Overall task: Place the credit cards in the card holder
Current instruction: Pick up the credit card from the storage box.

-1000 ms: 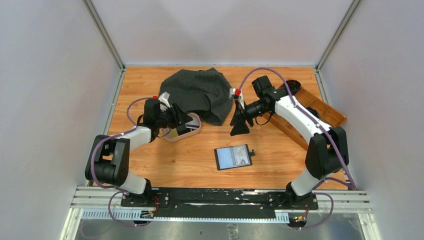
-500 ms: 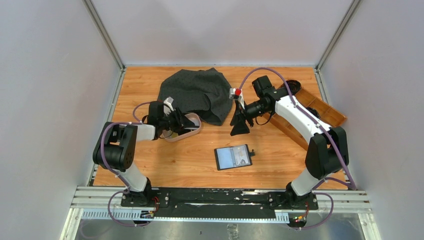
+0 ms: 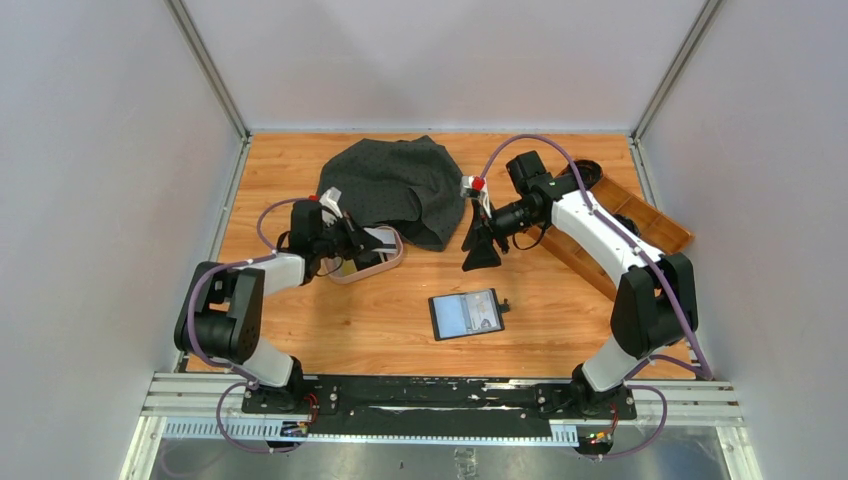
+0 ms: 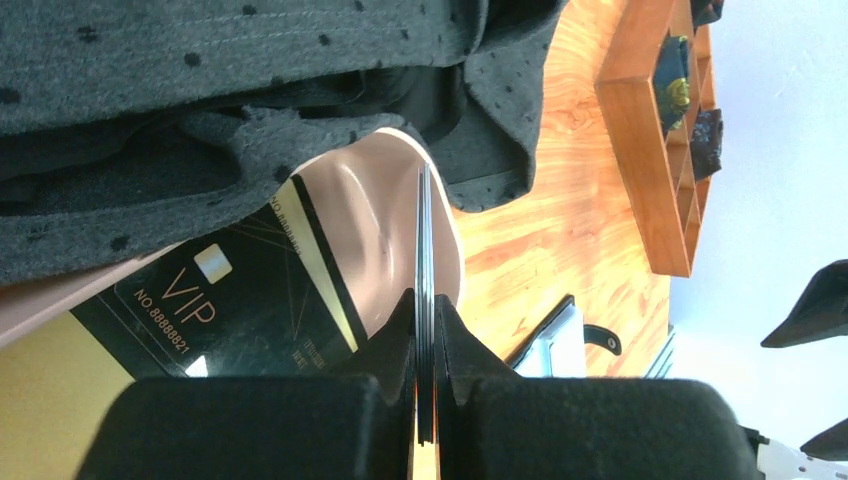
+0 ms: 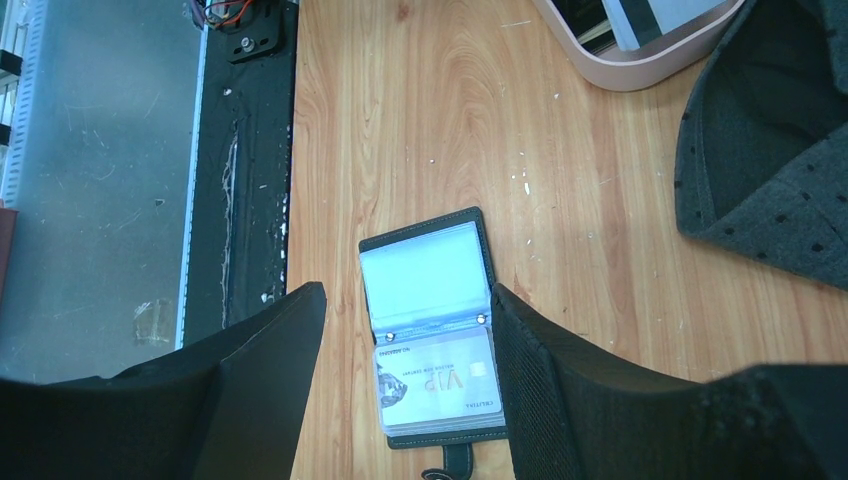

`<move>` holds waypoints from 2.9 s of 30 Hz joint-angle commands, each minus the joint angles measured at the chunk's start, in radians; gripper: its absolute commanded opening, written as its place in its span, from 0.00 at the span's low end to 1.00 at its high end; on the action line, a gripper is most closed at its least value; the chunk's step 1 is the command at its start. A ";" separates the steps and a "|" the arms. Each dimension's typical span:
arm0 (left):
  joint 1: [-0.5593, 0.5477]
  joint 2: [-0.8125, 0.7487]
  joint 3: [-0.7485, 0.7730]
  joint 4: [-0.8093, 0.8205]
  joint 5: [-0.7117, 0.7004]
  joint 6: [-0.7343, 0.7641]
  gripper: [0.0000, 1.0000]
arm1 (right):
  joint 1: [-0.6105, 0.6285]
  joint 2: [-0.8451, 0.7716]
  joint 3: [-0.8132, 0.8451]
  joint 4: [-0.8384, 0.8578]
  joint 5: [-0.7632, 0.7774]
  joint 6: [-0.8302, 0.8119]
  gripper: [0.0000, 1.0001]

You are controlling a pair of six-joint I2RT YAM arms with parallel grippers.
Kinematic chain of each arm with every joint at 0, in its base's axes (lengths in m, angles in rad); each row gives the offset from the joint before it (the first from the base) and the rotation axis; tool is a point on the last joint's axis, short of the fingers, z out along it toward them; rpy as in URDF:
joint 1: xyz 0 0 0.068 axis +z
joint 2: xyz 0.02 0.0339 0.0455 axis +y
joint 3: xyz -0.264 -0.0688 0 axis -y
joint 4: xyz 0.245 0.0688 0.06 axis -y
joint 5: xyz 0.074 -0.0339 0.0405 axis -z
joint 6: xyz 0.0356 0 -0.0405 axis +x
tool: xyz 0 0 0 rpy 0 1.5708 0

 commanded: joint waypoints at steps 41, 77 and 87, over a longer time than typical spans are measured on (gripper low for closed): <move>0.048 0.115 0.078 0.021 0.059 0.006 0.39 | -0.018 0.027 0.002 -0.086 -0.038 -0.060 0.65; 0.141 -0.013 -0.002 -0.055 0.058 0.040 0.19 | -0.019 0.039 0.011 -0.111 -0.043 -0.077 0.65; 0.200 -0.091 -0.022 -0.120 0.031 0.093 0.00 | -0.018 0.039 0.012 -0.117 -0.046 -0.081 0.65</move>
